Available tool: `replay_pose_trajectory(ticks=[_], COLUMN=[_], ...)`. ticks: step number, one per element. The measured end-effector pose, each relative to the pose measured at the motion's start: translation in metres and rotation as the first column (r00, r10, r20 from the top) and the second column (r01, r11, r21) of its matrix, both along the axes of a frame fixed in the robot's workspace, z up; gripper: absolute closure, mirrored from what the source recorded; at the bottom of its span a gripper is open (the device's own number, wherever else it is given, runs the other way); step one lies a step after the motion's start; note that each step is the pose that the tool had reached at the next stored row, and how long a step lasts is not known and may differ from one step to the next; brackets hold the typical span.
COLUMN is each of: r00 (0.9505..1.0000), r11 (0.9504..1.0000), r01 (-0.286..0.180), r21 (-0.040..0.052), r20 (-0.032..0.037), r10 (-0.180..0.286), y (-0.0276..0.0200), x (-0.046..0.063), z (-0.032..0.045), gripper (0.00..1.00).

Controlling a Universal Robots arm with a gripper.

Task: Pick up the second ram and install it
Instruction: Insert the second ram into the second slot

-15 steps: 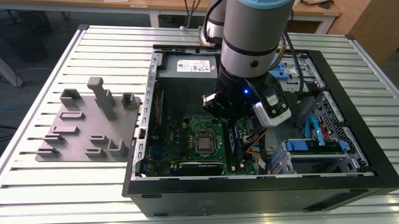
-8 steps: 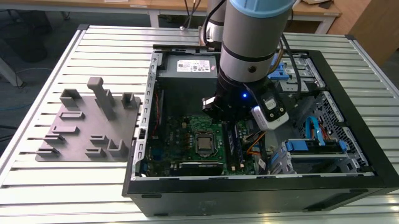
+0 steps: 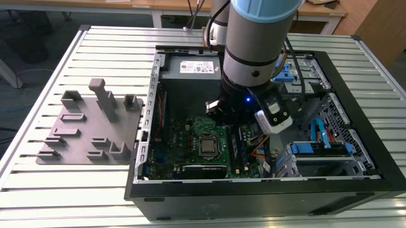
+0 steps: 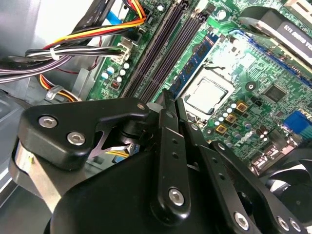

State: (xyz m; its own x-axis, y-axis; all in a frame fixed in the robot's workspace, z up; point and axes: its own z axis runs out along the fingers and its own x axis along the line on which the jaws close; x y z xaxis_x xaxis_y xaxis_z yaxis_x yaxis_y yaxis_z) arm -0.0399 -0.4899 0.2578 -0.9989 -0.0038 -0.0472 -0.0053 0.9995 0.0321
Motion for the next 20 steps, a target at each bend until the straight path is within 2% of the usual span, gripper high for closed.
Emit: replay_pose_trajectory(ticks=[20], r00=[1.0000], r11=[1.0000], r01=[0.000], r21=[0.0001], r20=[0.0001], r10=[0.000], y=[0.0000], x=[0.000], z=[-0.0170], gripper=[0.89])
